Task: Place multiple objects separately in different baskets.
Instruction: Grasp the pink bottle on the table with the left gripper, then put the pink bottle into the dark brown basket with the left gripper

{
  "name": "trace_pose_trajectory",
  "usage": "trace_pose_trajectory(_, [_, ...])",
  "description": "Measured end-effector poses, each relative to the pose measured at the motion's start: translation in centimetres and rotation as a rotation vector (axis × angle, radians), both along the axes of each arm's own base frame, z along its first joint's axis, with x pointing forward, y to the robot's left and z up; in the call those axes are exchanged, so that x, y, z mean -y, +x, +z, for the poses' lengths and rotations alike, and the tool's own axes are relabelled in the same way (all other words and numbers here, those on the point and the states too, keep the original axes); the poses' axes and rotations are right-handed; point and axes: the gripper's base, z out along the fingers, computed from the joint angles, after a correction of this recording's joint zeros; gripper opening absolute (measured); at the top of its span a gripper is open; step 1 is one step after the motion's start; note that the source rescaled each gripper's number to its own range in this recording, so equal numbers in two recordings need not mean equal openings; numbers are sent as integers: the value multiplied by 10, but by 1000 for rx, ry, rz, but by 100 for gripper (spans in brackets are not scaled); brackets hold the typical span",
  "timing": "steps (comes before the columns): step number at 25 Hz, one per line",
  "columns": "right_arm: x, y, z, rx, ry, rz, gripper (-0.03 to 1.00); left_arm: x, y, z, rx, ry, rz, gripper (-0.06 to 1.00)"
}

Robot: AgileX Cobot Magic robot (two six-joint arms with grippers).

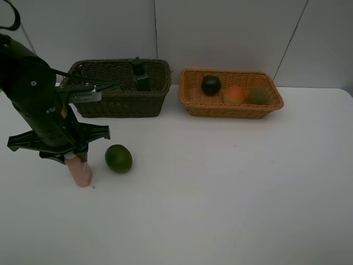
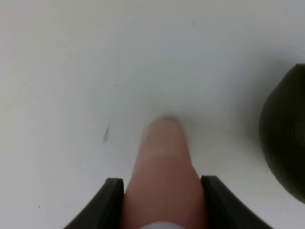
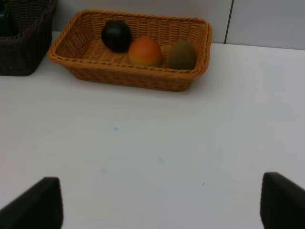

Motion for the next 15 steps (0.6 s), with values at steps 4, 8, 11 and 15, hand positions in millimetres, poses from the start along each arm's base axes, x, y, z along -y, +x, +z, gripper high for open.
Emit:
trace_pose_trajectory(4, [0,0,0,0,0,0,100,0,1,3,-8,12,3,2])
trace_pose_trajectory(8, [0,0,0,0,0,0,100,1,8,15,-2,37,3,2])
trace_pose_trajectory(11, [0,0,0,0,0,0,100,3,14,25,6,48,2,2])
trace_pose_trajectory(15, [0,0,0,0,0,0,100,7,24,41,29,55,-12,2])
